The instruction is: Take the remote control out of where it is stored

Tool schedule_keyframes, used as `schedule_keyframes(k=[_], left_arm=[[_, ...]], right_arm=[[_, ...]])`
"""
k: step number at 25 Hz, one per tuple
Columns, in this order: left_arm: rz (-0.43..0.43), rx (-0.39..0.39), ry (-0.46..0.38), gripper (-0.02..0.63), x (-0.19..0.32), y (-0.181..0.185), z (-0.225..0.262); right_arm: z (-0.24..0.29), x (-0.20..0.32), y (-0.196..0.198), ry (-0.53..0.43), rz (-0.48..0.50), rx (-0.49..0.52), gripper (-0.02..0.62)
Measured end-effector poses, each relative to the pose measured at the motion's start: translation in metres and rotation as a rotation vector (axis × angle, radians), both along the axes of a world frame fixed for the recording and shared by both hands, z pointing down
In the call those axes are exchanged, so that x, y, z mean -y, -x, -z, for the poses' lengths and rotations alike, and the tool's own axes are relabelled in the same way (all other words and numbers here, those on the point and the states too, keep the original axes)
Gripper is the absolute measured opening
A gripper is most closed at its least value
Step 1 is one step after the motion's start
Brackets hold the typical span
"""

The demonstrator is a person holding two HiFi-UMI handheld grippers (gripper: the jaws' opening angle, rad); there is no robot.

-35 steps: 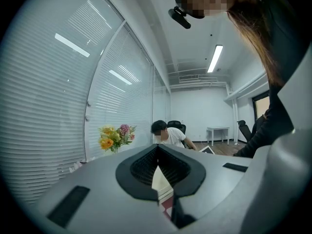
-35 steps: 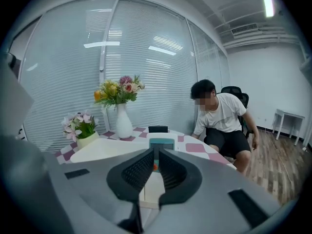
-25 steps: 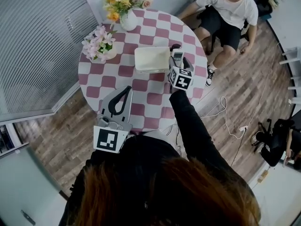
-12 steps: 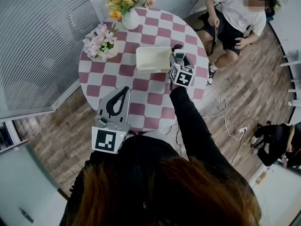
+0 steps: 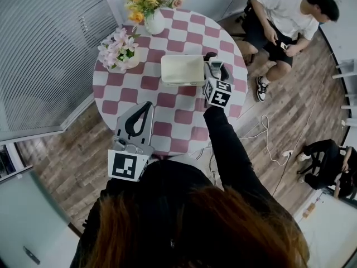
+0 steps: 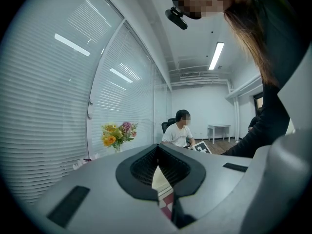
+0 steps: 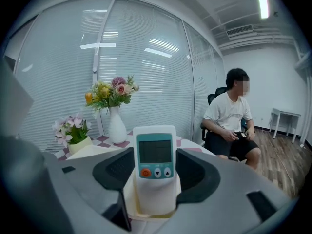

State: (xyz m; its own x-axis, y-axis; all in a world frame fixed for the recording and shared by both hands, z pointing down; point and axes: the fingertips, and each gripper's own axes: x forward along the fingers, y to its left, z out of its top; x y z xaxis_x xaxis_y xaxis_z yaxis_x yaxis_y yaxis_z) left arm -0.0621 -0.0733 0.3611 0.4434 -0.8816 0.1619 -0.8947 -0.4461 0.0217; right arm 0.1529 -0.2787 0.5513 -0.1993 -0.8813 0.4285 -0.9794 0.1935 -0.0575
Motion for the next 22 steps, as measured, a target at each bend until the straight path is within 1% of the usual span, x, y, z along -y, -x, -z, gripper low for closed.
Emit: schedule_keyframes(k=[7,11,17,22], left_arm=[[-0.015,-0.014,-0.005,0.009,0.003,-0.002,0.000],[-0.034,-0.024,-0.017,0.009,0.004,-0.007,0.002],[-0.064,-0.036,-0.029,0.009,0.004,-0.013,0.006],[-0.085,-0.040,-0.043,0.009,0.004,-0.014,0.006]], right_arm=[[0.056,-0.007,-0.003,-0.129,0.028,0.016,0.273],[0.083,-0.015,-0.002,-0.170,0.034,0.034,0.273],[0.094,-0.029,-0.005,-0.177,0.021,0.040,0.273],[0.099,-0.053,-0.005,-0.169,0.018,0.038,0.273]])
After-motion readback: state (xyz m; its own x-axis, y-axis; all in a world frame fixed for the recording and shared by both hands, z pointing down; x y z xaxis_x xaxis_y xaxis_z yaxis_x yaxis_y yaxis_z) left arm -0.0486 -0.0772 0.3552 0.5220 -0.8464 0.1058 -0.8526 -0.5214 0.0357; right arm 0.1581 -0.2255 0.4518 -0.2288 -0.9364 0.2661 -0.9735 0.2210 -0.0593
